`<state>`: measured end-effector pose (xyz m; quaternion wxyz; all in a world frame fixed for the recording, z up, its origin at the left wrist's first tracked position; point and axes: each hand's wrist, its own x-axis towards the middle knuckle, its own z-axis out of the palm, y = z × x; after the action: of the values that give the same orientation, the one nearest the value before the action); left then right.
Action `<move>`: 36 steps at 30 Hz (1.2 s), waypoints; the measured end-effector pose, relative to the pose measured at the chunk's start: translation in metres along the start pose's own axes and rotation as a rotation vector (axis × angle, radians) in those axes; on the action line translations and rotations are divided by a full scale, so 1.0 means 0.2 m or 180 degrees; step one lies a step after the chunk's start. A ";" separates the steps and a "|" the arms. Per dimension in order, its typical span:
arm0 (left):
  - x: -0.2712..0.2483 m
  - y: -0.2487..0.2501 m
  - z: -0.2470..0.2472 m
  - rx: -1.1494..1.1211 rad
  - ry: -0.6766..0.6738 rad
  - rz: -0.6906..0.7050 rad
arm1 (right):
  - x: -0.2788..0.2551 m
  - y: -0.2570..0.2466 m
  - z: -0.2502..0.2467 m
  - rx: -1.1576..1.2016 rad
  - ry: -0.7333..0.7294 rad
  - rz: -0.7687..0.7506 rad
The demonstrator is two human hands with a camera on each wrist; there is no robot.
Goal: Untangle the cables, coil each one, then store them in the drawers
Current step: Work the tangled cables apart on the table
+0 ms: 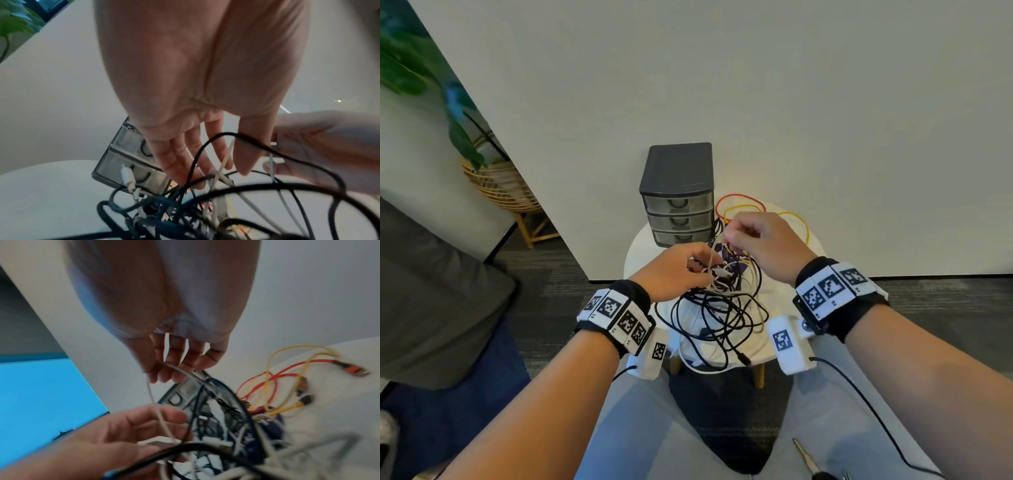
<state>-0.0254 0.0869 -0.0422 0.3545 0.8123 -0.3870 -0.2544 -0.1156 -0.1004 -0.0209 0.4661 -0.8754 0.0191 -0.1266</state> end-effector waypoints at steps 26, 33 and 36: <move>0.05 0.07 0.03 0.0586 0.0316 0.0120 | 0.05 -0.30 -0.35 0.0684 0.1085 -0.0195; 0.10 0.17 0.01 -0.0472 0.0266 -0.0044 | 0.02 -0.22 -0.31 0.0561 0.0567 -0.0236; 0.10 0.19 0.02 -0.1233 0.0007 -0.0279 | -0.02 -0.15 -0.30 0.0552 0.0308 -0.0204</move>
<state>-0.0332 0.0519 -0.0172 0.4931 0.7453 -0.2947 -0.3384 -0.1355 -0.1306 0.0352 0.5344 -0.8248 0.0026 -0.1847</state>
